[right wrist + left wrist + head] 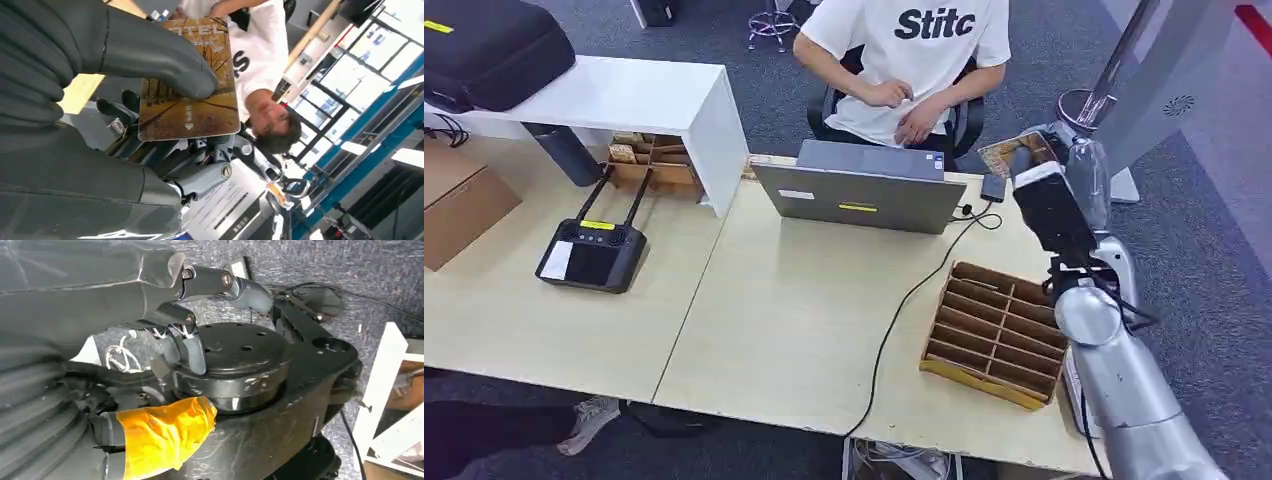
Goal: Pass the card to the sensor for recognition and then transmit it.
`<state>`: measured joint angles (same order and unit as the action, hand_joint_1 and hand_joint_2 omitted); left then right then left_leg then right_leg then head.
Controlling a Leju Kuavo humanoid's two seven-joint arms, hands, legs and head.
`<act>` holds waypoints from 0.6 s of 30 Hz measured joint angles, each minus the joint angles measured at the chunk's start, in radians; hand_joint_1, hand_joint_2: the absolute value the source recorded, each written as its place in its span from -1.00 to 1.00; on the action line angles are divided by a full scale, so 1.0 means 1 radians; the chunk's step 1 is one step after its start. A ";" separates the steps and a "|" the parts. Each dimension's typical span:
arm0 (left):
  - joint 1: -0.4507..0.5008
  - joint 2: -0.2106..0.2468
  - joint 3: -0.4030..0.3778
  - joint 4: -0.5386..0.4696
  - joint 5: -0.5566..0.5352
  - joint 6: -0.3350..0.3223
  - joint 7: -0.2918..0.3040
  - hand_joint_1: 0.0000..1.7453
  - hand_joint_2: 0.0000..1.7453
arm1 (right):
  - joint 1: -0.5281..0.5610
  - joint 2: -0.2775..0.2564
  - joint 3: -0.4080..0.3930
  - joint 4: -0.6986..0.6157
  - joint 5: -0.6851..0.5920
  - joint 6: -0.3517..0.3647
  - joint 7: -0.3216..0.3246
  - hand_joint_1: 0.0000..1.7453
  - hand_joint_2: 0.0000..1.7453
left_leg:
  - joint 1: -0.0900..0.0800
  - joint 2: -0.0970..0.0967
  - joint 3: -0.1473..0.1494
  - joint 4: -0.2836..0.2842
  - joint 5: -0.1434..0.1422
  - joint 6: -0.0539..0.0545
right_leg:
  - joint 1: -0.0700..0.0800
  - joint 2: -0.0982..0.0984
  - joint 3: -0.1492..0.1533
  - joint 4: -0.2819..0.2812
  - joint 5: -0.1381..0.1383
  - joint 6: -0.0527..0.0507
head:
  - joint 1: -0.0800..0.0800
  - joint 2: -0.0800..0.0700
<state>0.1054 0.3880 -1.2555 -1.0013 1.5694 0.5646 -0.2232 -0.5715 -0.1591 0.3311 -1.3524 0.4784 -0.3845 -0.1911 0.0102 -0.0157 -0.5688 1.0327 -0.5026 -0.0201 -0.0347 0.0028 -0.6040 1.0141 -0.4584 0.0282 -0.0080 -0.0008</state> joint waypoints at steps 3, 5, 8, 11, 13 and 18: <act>0.019 0.006 0.013 -0.035 0.000 0.026 -0.002 -1.00 1.00 | 0.069 -0.024 -0.053 -0.027 -0.011 -0.013 -0.002 1.00 1.00 | 0.000 -0.001 0.000 0.000 -0.001 0.001 | 0.000 -0.001 0.000 0.000 -0.001 0.001 | 0.000 0.000; 0.031 0.010 0.019 -0.056 0.000 0.043 -0.003 -1.00 1.00 | 0.114 -0.036 -0.089 -0.034 -0.024 -0.013 -0.009 1.00 1.00 | 0.000 0.000 0.000 0.000 -0.001 0.001 | 0.000 -0.001 0.000 0.000 -0.001 0.001 | 0.000 0.000; 0.046 0.015 0.034 -0.083 0.000 0.062 -0.006 -1.00 1.00 | 0.180 -0.048 -0.140 -0.043 -0.060 -0.005 -0.011 1.00 1.00 | 0.000 0.000 0.000 0.000 -0.001 0.002 | 0.000 -0.001 0.000 -0.001 -0.001 0.001 | 0.000 0.000; 0.063 0.016 0.052 -0.115 0.000 0.088 -0.008 -1.00 1.00 | 0.257 -0.049 -0.203 -0.063 -0.158 0.040 -0.010 1.00 1.00 | 0.000 0.000 0.000 0.000 -0.002 0.002 | 0.000 -0.001 0.000 -0.001 -0.001 0.002 | 0.000 0.000; 0.073 0.018 0.064 -0.133 0.000 0.104 -0.008 -1.00 1.00 | 0.314 -0.049 -0.241 -0.080 -0.210 0.062 -0.014 1.00 1.00 | 0.000 -0.001 -0.001 0.000 -0.002 0.001 | 0.000 -0.002 0.000 -0.001 -0.002 0.002 | 0.000 0.000; 0.093 0.019 0.084 -0.165 0.000 0.126 -0.011 -1.00 1.00 | 0.430 -0.043 -0.314 -0.119 -0.273 0.082 -0.024 1.00 1.00 | 0.000 -0.001 -0.001 0.000 -0.003 0.002 | 0.000 -0.002 0.000 -0.001 -0.003 0.001 | 0.000 0.000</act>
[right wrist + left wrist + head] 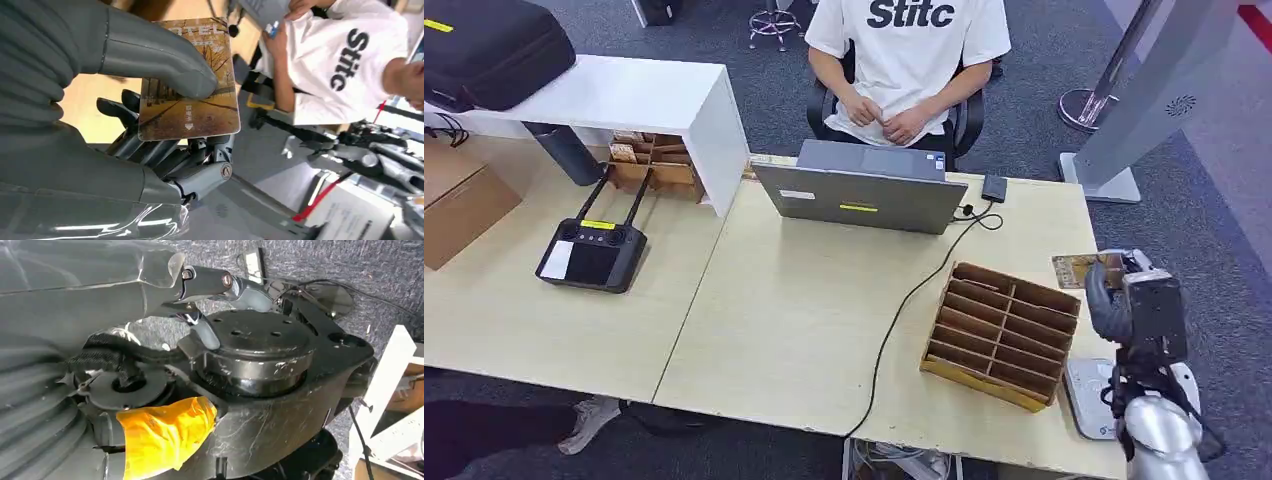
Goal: Pass the card to the sensor for recognition and then transmit it.
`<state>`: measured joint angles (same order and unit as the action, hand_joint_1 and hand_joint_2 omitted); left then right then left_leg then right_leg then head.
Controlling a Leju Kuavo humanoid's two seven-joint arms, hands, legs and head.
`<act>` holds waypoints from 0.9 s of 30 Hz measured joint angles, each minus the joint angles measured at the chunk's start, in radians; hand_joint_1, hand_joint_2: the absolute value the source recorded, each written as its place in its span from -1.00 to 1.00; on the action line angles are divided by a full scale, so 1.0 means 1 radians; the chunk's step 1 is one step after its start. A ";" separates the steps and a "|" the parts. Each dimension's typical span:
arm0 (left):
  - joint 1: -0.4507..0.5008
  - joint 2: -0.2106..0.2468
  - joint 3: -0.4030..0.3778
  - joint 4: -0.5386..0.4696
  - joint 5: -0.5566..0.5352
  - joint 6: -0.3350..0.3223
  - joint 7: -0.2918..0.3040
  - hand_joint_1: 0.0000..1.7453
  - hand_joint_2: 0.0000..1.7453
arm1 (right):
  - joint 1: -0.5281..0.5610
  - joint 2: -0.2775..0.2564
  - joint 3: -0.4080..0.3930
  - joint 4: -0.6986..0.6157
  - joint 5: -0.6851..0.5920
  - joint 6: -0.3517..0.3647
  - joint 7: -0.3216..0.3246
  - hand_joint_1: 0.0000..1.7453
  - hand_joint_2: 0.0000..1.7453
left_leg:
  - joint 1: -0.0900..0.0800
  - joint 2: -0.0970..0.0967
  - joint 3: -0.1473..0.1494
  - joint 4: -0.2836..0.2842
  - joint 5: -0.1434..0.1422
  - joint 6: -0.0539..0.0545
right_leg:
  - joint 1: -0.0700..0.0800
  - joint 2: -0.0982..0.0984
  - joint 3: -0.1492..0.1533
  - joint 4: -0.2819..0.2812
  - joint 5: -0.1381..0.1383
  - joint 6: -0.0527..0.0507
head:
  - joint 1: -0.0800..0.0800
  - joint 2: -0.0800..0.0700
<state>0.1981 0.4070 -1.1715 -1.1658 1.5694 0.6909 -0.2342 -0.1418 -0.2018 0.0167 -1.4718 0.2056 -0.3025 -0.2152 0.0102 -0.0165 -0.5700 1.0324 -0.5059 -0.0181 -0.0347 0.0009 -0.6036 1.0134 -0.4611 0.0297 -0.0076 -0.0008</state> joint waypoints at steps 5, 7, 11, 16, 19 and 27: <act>0.008 0.001 0.010 -0.019 0.000 0.005 -0.002 -1.00 1.00 | 0.060 0.006 -0.049 -0.030 -0.013 0.003 -0.006 1.00 1.00 | 0.000 0.002 0.000 0.000 0.000 0.000 | 0.000 0.002 0.000 0.000 0.000 0.000 | 0.000 0.000; 0.010 0.002 0.012 -0.024 0.000 0.006 -0.002 -1.00 1.00 | 0.065 0.008 -0.059 -0.035 -0.014 0.004 -0.006 1.00 1.00 | 0.000 0.002 0.001 0.000 0.000 -0.001 | 0.000 0.002 0.000 0.000 0.000 0.000 | 0.000 0.000; 0.012 0.002 0.015 -0.026 0.000 0.008 -0.012 -1.00 1.00 | 0.092 0.016 -0.092 -0.059 -0.046 -0.005 -0.011 1.00 1.00 | 0.000 0.001 0.001 0.000 0.000 0.000 | 0.000 0.001 0.000 0.000 0.000 0.000 | 0.000 0.000; 0.014 0.001 0.018 -0.027 0.000 0.006 -0.024 -1.00 1.00 | 0.131 0.026 -0.159 -0.106 -0.088 -0.017 -0.027 1.00 1.00 | 0.000 0.001 0.001 0.000 0.000 0.000 | 0.000 0.001 0.000 0.000 0.000 0.000 | 0.000 0.000; 0.015 0.001 0.018 -0.031 0.000 0.006 -0.026 -1.00 1.00 | 0.153 0.030 -0.196 -0.128 -0.092 -0.018 -0.028 1.00 1.00 | 0.000 0.001 0.001 0.000 -0.001 0.000 | 0.000 0.001 0.000 0.000 -0.001 0.000 | 0.000 0.000; 0.029 0.002 0.028 -0.044 0.000 0.008 -0.024 -1.00 1.00 | 0.204 0.035 -0.207 -0.114 -0.039 0.031 0.027 1.00 1.00 | 0.000 0.002 0.001 0.000 -0.001 0.000 | 0.000 0.001 0.000 0.000 -0.001 0.000 | 0.000 0.000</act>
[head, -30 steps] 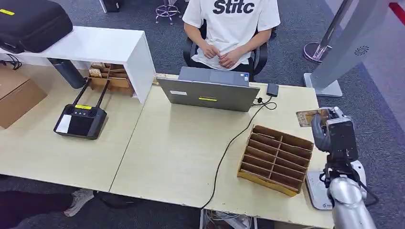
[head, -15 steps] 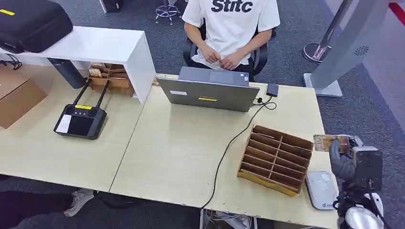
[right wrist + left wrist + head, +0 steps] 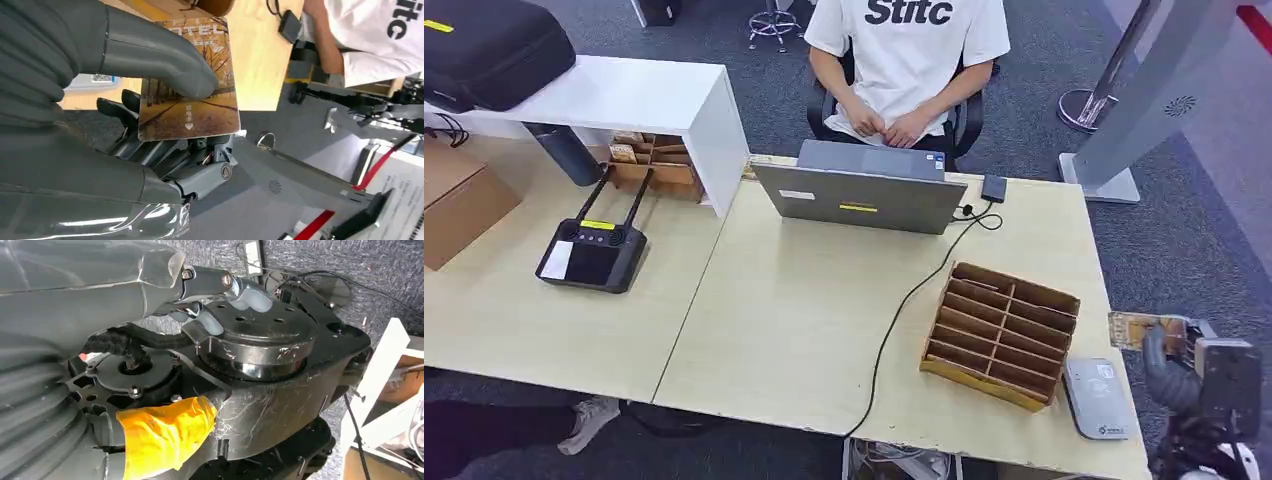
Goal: Pass the card to the sensor for recognition and then transmit it.
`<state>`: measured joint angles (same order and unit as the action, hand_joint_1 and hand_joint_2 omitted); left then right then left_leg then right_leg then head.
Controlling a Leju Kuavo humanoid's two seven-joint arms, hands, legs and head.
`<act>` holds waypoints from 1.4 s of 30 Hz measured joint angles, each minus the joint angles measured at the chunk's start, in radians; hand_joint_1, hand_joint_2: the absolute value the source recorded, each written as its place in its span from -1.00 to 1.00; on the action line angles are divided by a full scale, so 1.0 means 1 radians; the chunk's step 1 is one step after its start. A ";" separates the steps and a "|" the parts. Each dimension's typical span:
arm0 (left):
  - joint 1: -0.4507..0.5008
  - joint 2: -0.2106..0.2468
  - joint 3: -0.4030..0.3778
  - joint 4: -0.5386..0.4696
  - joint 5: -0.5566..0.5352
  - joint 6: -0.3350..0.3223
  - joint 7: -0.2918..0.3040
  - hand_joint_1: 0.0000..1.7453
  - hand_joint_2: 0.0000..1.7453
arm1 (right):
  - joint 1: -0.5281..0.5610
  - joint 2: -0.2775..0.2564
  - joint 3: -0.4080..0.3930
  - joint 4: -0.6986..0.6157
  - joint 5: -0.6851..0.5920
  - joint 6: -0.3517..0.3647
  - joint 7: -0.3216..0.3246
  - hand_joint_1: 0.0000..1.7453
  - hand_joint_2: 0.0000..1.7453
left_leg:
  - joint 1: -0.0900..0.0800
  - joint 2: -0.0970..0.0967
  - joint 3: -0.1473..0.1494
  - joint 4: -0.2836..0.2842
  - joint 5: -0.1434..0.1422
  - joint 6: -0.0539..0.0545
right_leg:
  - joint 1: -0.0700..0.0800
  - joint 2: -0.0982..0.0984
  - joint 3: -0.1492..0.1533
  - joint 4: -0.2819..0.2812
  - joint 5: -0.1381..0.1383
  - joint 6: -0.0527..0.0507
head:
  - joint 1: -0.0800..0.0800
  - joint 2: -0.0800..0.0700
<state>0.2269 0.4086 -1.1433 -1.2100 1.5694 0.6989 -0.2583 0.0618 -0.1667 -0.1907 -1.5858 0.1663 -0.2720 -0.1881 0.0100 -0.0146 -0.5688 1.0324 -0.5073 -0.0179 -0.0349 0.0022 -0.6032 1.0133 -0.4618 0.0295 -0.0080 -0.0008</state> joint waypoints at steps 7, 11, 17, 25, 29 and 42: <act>0.002 0.000 0.005 -0.004 0.000 -0.004 0.007 -1.00 1.00 | 0.012 0.003 0.000 0.046 -0.018 0.073 0.072 1.00 1.00 | 0.000 0.000 0.000 0.000 0.000 0.000 | 0.000 0.000 0.000 0.000 0.000 0.000 | 0.000 0.000; 0.003 0.000 0.011 -0.004 0.000 -0.013 0.014 -1.00 1.00 | 0.026 0.008 0.003 0.099 -0.042 0.103 0.087 1.00 1.00 | 0.000 0.000 0.000 0.000 0.000 0.000 | 0.000 0.000 0.000 0.000 0.000 0.000 | 0.000 0.000; 0.004 0.000 0.017 -0.004 0.000 -0.014 0.014 -1.00 1.00 | 0.032 0.010 0.004 0.129 -0.044 0.108 0.090 1.00 1.00 | 0.000 0.000 0.000 0.000 0.000 0.000 | 0.000 0.000 0.000 0.000 0.000 0.000 | 0.000 0.000; 0.005 0.000 0.018 -0.004 0.000 -0.017 0.018 -1.00 1.00 | 0.043 0.010 0.020 0.164 -0.050 0.141 0.118 1.00 1.00 | 0.000 0.000 0.000 0.000 0.000 0.000 | 0.000 0.000 0.000 0.000 0.000 0.000 | 0.000 0.000; 0.005 0.000 0.018 -0.004 0.000 -0.019 0.020 -1.00 1.00 | 0.046 0.008 0.041 0.187 -0.018 0.129 0.153 1.00 1.00 | 0.001 0.001 0.001 0.000 -0.001 0.000 | 0.001 0.001 0.001 0.000 0.000 0.000 | 0.000 0.000; 0.010 0.005 0.018 -0.005 0.000 -0.002 0.029 -1.00 1.00 | 0.059 -0.023 0.103 0.177 0.237 -0.010 0.272 1.00 1.00 | 0.001 0.001 0.010 0.000 -0.003 0.002 | 0.001 0.001 0.012 -0.003 -0.003 0.002 | 0.000 0.000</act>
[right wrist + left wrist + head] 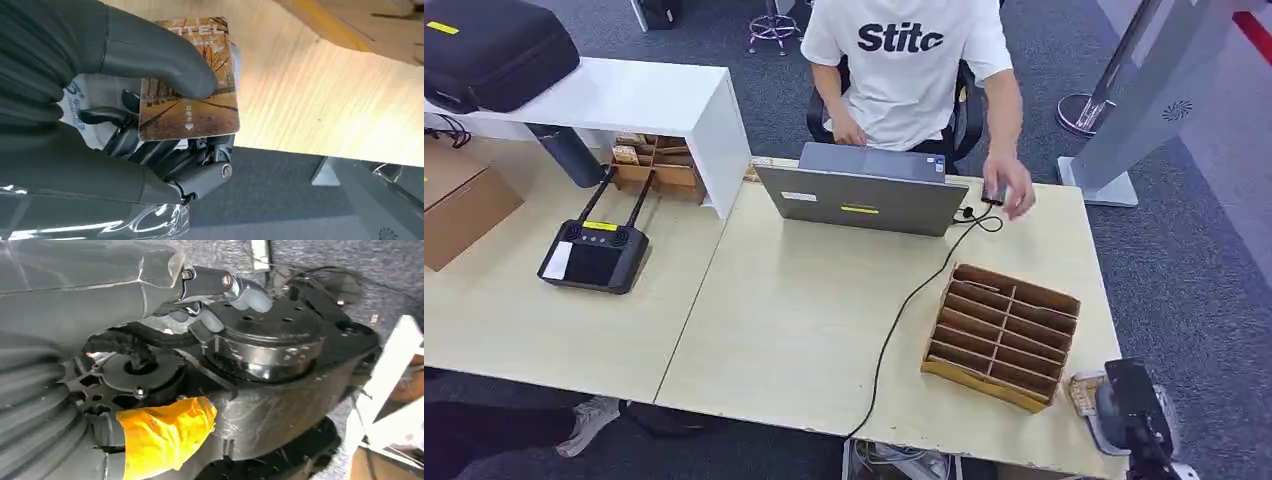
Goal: Pass the card to the sensor for recognition and then transmit it.
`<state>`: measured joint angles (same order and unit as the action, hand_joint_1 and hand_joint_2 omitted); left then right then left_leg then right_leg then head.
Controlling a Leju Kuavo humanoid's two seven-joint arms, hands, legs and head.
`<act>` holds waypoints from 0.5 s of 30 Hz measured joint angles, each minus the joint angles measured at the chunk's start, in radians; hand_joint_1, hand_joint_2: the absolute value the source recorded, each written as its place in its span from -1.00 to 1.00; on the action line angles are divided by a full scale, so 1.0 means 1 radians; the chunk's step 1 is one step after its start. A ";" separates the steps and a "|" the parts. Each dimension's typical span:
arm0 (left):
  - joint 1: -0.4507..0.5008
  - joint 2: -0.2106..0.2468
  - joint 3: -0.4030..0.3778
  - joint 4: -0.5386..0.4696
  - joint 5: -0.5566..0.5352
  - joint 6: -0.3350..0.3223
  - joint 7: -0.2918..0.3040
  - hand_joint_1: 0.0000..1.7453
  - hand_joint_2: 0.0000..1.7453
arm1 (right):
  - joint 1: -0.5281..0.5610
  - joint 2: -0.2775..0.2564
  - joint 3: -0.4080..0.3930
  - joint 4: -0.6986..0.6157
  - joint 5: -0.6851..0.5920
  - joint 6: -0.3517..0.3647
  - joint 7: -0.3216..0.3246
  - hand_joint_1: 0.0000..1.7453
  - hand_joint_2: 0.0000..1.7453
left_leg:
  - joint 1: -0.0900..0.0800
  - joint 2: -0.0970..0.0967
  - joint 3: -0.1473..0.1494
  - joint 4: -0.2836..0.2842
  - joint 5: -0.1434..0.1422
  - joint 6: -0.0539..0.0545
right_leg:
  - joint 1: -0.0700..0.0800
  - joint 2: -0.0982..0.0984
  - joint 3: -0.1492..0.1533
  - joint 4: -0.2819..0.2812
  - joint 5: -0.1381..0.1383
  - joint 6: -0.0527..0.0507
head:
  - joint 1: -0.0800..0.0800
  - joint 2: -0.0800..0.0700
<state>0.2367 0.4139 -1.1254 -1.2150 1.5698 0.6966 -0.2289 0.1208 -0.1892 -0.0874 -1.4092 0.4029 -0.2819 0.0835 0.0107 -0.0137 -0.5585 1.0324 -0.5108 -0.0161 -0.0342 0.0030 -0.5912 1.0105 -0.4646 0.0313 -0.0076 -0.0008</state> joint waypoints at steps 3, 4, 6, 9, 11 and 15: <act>0.002 0.000 0.000 -0.003 0.000 0.003 -0.002 -1.00 1.00 | 0.008 0.000 0.002 -0.011 0.029 -0.008 -0.006 1.00 1.00 | 0.000 0.000 0.000 0.000 0.000 0.000 | 0.000 0.000 0.000 0.000 0.000 0.000 | 0.000 0.000; 0.002 0.000 0.000 -0.004 0.000 0.003 -0.003 -1.00 1.00 | 0.010 0.000 0.002 -0.015 0.031 -0.010 -0.013 1.00 1.00 | 0.000 0.000 0.000 0.000 0.000 0.000 | 0.000 0.000 0.000 0.000 0.000 0.000 | 0.000 0.000; 0.004 0.000 0.000 -0.008 0.000 0.003 -0.006 -1.00 1.00 | 0.015 0.002 0.002 -0.021 0.024 -0.010 -0.035 1.00 1.00 | 0.000 0.000 -0.001 0.000 0.000 0.000 | 0.000 0.000 -0.001 0.000 0.000 0.000 | 0.000 0.000; 0.004 0.000 0.000 -0.010 0.000 0.003 -0.011 -1.00 1.00 | 0.024 0.007 0.002 -0.042 -0.008 -0.004 -0.071 1.00 1.00 | 0.000 0.000 -0.001 0.000 0.000 0.000 | 0.000 0.000 -0.002 0.000 0.000 0.000 | -0.001 0.000; 0.004 0.000 0.000 -0.011 0.000 0.003 -0.015 -1.00 1.00 | 0.026 0.012 0.001 -0.060 -0.041 0.000 -0.096 1.00 1.00 | 0.000 0.000 -0.001 0.000 0.000 0.000 | 0.000 0.000 -0.002 0.000 0.000 0.000 | 0.000 0.000; 0.005 0.000 0.000 -0.011 0.000 0.003 -0.021 -1.00 1.00 | 0.026 0.020 -0.002 -0.112 -0.125 0.025 -0.141 1.00 1.00 | 0.000 0.000 -0.002 0.000 0.000 0.000 | 0.000 0.000 -0.002 0.001 0.000 0.000 | 0.000 0.000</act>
<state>0.2415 0.4135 -1.1254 -1.2257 1.5702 0.6997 -0.2495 0.1472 -0.1694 -0.0889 -1.5209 0.2775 -0.2572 -0.0572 0.0108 -0.0136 -0.5601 1.0322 -0.5112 -0.0166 -0.0341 0.0034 -0.5937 1.0111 -0.4648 0.0312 -0.0080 -0.0008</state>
